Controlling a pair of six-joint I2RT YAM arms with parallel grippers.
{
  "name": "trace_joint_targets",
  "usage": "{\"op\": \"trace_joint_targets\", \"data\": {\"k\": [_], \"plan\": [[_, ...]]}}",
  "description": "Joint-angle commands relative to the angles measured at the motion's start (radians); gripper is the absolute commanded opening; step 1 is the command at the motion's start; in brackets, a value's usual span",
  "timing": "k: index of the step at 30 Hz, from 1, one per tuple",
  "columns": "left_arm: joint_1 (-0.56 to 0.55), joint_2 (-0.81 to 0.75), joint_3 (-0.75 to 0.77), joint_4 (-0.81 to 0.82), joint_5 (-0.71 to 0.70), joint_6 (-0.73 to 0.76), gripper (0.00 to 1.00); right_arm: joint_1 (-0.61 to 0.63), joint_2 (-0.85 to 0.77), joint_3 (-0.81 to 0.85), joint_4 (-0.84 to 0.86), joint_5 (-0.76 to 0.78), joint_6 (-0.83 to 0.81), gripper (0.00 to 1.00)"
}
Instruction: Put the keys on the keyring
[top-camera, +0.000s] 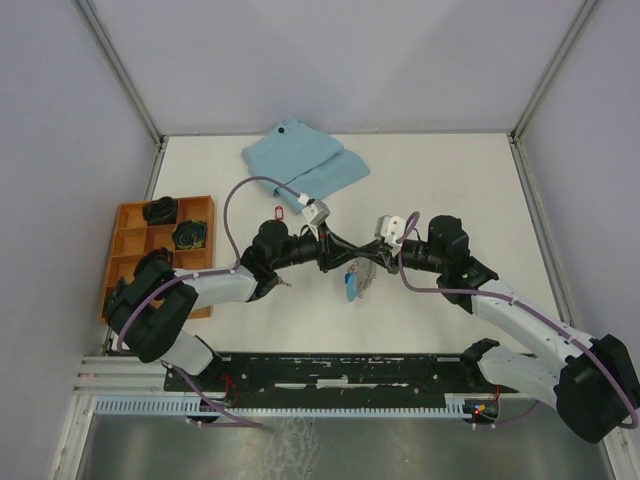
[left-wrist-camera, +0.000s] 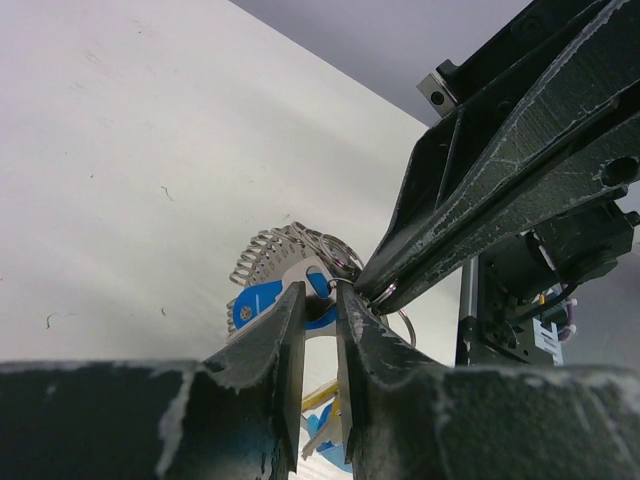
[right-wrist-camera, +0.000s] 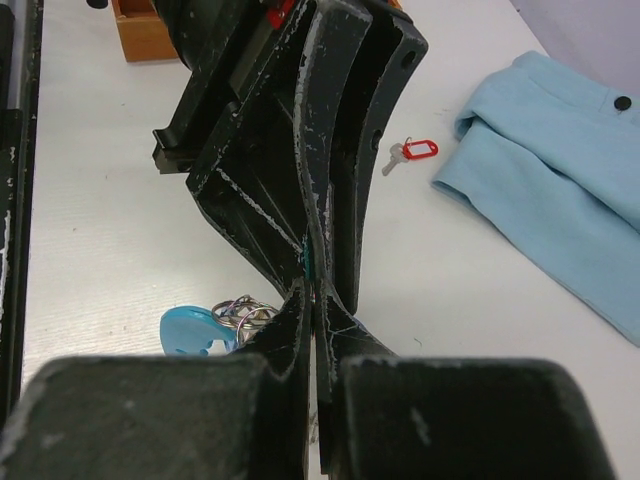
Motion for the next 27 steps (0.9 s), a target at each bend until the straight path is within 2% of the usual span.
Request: {"op": "trace_joint_targets", "data": {"k": [1, 6, 17, 21, 27], "plan": [[-0.028, -0.071, -0.027, 0.047, -0.027, -0.025, 0.26, 0.007, -0.037, 0.004, 0.17, 0.059, 0.017, 0.01], [0.023, -0.142, -0.083, 0.028, -0.075, -0.03, 0.28, 0.006, -0.048, -0.002, 0.145, 0.065, 0.015, 0.01], [0.099, -0.239, -0.167, -0.001, -0.075, -0.03, 0.36, 0.007, -0.026, 0.003, 0.136, 0.056, 0.004, 0.01], [0.103, -0.239, -0.156, -0.006, -0.053, -0.007, 0.42, 0.006, -0.021, 0.014, 0.138, 0.04, 0.008, 0.01], [0.101, -0.172, -0.116, 0.091, 0.033, -0.035, 0.43, 0.005, 0.004, 0.02, 0.19, 0.018, 0.052, 0.01]]}}
